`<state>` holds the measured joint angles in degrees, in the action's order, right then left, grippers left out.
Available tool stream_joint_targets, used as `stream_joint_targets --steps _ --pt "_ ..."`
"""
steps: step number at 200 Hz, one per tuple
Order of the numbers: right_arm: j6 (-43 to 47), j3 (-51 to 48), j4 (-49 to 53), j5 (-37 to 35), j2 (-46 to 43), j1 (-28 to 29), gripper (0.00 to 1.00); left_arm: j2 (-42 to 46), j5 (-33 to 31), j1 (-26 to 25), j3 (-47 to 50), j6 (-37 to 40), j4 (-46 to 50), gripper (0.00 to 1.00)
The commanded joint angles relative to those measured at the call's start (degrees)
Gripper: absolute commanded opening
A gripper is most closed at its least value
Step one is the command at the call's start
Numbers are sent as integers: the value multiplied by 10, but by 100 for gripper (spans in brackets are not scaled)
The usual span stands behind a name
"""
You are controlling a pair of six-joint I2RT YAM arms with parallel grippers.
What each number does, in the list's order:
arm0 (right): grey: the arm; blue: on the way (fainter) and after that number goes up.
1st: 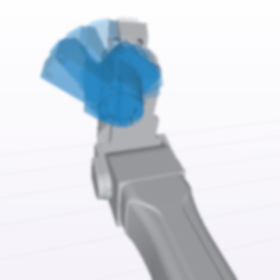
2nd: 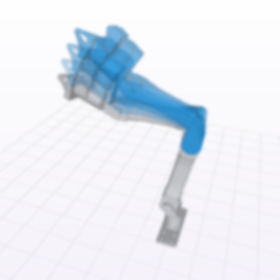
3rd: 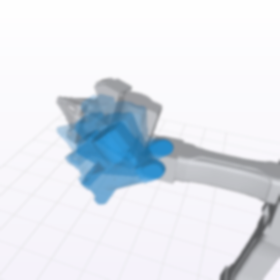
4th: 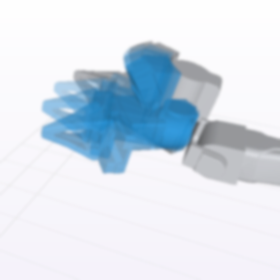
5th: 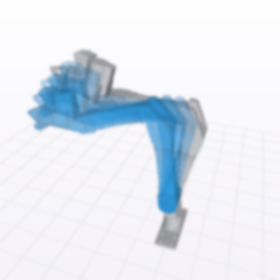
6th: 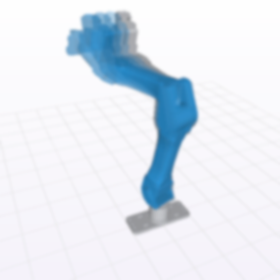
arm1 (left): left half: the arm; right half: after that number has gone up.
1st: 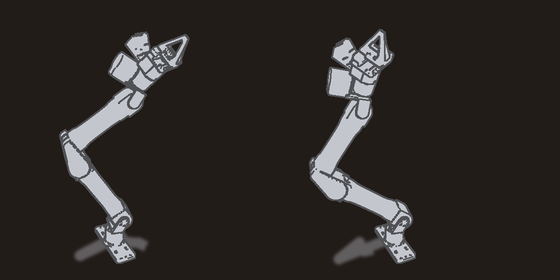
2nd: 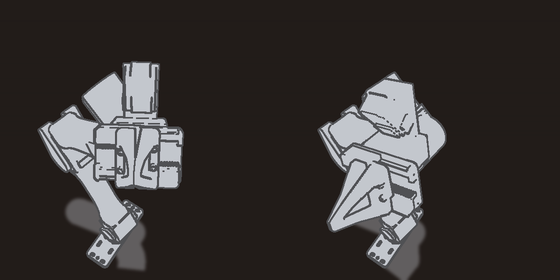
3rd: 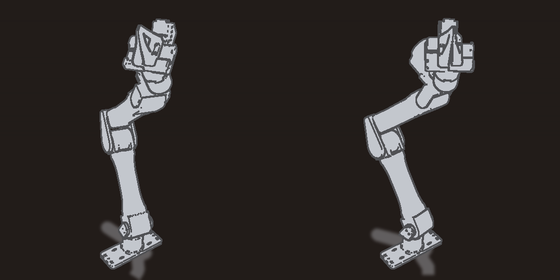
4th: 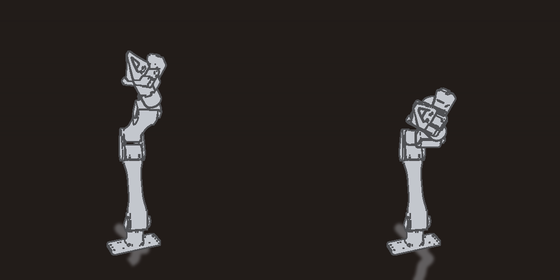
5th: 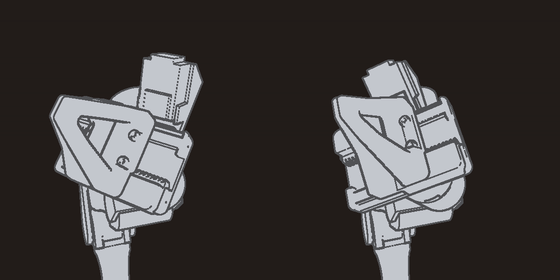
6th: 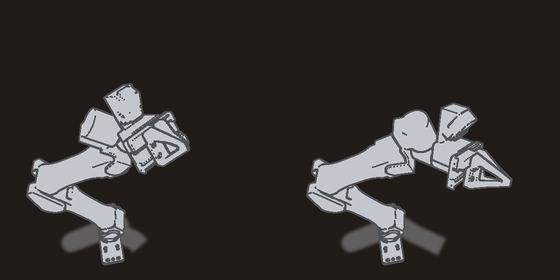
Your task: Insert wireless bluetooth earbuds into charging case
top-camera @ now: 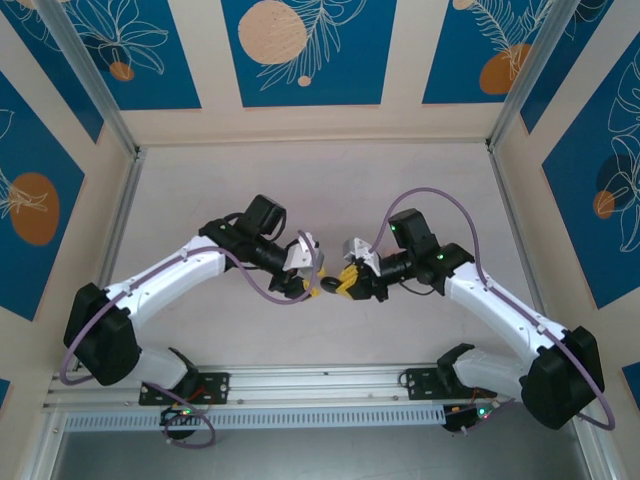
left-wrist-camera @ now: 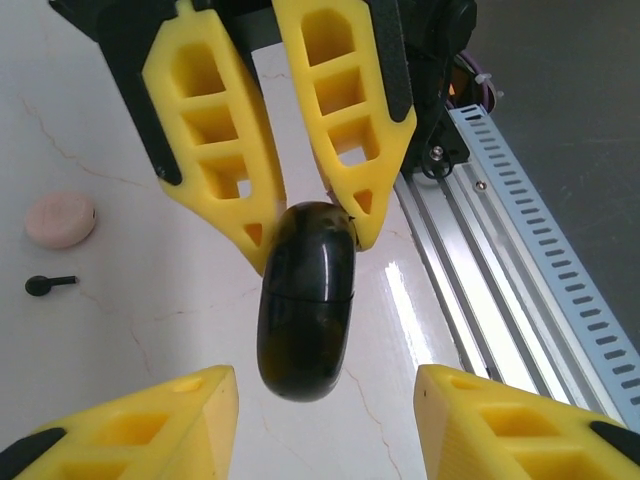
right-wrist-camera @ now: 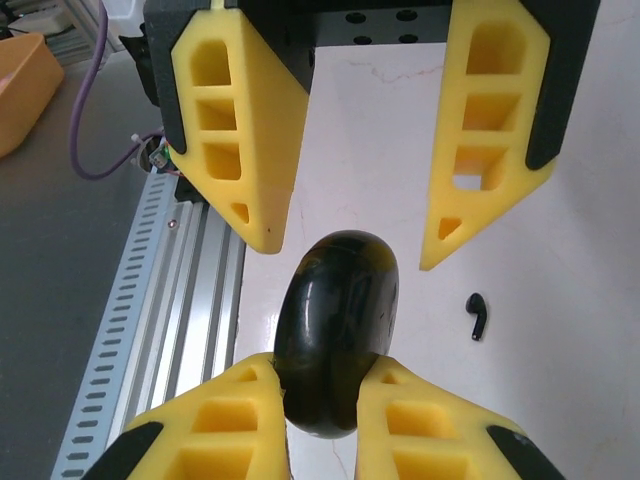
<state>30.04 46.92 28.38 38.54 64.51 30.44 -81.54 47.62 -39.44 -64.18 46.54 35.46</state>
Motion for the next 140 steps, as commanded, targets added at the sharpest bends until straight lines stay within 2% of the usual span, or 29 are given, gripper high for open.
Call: stream_joint_targets --steps 1,51,83,112,140 --pt "28 21 18 16 12 9 11 -11 24 -6 -15 26 17 48" --pt "30 32 8 16 29 16 11 -23 18 -15 -20 26 16 42" --pt "31 34 5 16 33 17 12 -23 13 -18 -20 29 16 32" --pt "26 32 -5 7 30 17 12 -21 14 -18 -16 27 12 18" --pt "4 9 -42 -14 4 12 22 -13 22 -18 8 -7 -37 15"
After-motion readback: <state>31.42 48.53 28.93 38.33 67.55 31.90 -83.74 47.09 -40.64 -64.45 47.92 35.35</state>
